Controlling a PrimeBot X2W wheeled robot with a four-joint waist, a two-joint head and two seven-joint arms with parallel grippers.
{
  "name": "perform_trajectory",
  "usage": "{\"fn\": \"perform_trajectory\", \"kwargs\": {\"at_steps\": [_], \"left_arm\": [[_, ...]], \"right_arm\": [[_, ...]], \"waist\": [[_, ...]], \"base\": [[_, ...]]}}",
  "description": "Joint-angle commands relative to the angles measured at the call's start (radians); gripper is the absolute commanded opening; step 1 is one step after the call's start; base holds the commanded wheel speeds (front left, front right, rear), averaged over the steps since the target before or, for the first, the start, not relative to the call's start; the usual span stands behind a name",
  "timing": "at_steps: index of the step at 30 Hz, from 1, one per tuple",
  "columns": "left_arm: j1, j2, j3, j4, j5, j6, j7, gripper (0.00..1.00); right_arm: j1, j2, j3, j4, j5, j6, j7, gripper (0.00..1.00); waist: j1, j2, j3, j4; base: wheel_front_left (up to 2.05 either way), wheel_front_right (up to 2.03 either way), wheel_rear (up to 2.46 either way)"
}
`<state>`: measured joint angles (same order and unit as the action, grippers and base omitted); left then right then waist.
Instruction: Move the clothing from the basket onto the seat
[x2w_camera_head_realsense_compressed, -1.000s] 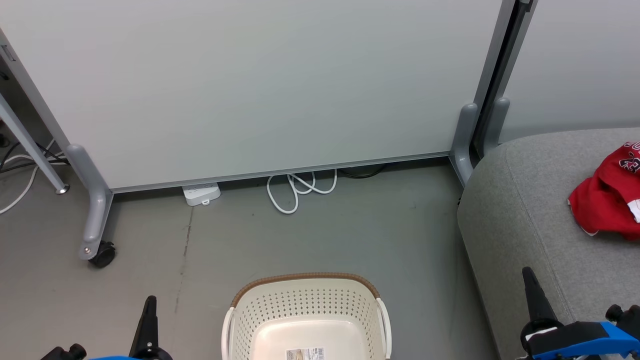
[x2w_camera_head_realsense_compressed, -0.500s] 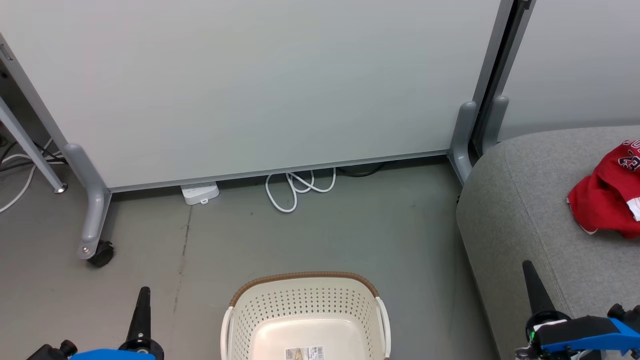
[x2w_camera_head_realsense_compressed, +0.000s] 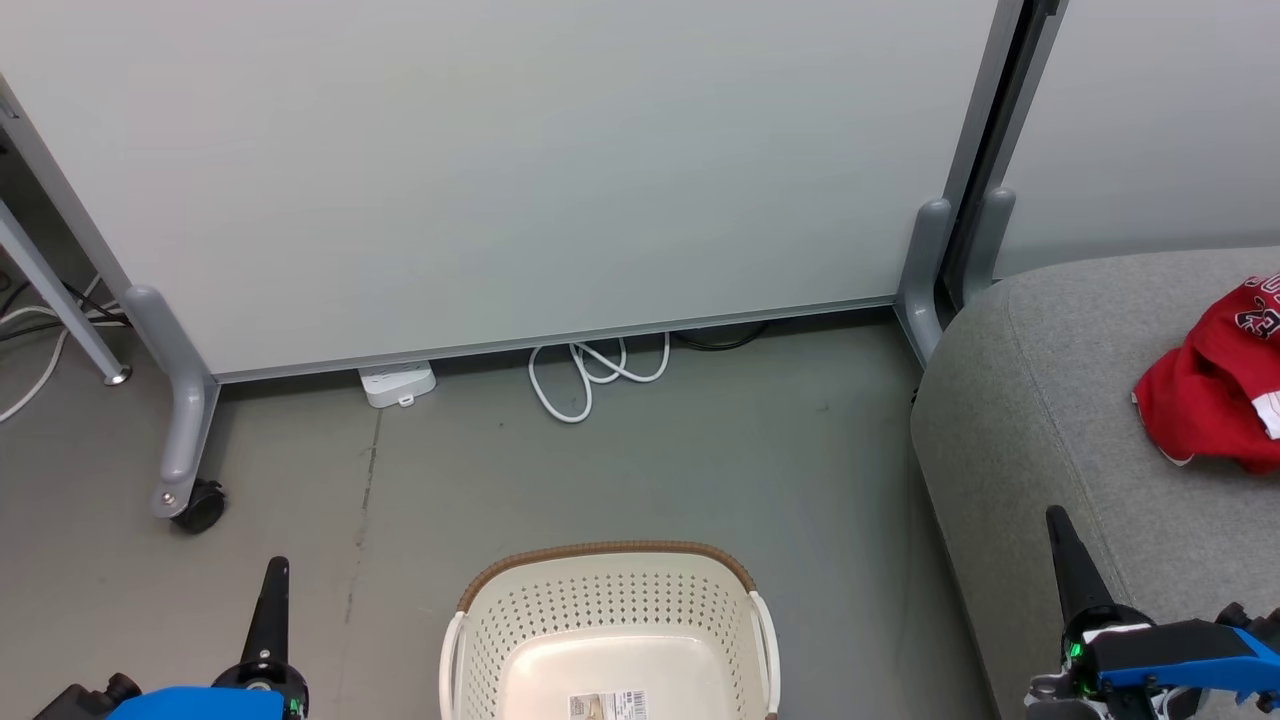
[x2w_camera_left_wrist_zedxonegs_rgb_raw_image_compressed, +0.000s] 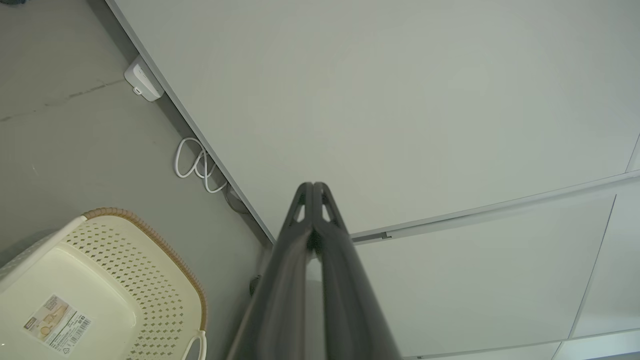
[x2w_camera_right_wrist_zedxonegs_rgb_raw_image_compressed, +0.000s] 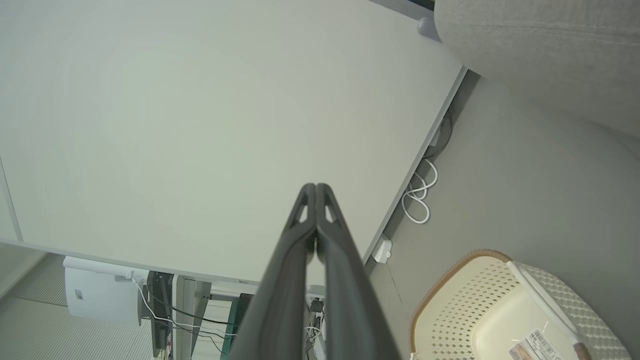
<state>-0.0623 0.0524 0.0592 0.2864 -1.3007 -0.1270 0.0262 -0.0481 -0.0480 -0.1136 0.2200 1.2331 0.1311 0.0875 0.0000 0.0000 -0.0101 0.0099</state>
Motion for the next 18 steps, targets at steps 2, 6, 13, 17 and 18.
{"fn": "perform_trajectory", "kwargs": {"at_steps": [2, 6, 13, 17, 18], "left_arm": [[-0.024, 0.003, 0.011, -0.013, -0.032, -0.004, 0.010, 0.00], [-0.028, 0.003, 0.017, -0.016, -0.063, -0.005, 0.018, 0.00], [-0.032, 0.002, 0.025, -0.022, -0.115, -0.005, 0.034, 0.00], [-0.035, 0.001, 0.029, -0.026, -0.144, -0.005, 0.044, 0.00], [-0.036, 0.001, 0.031, -0.026, -0.152, -0.005, 0.044, 0.00]], "right_arm": [[-0.022, -0.003, 0.000, -0.002, 0.041, 0.000, 0.003, 0.00], [-0.026, -0.003, 0.000, 0.002, 0.080, 0.000, 0.007, 0.00], [-0.036, -0.003, 0.000, 0.007, 0.143, 0.000, 0.010, 0.00], [-0.040, -0.003, 0.000, 0.009, 0.177, 0.000, 0.013, 0.00], [-0.041, -0.003, 0.000, 0.010, 0.186, 0.000, 0.014, 0.00]], "waist": [[0.0000, 0.0000, 0.001, -0.001], [0.0000, 0.0000, 0.002, -0.001], [0.0000, 0.0000, 0.004, -0.003], [0.0000, 0.0000, 0.005, -0.004], [0.0000, 0.0000, 0.006, -0.004]], "base": [[0.00, 0.00, 0.00], [0.00, 0.00, 0.00], [0.00, 0.00, 0.00], [0.00, 0.00, 0.00], [0.00, 0.00, 0.00]]}}
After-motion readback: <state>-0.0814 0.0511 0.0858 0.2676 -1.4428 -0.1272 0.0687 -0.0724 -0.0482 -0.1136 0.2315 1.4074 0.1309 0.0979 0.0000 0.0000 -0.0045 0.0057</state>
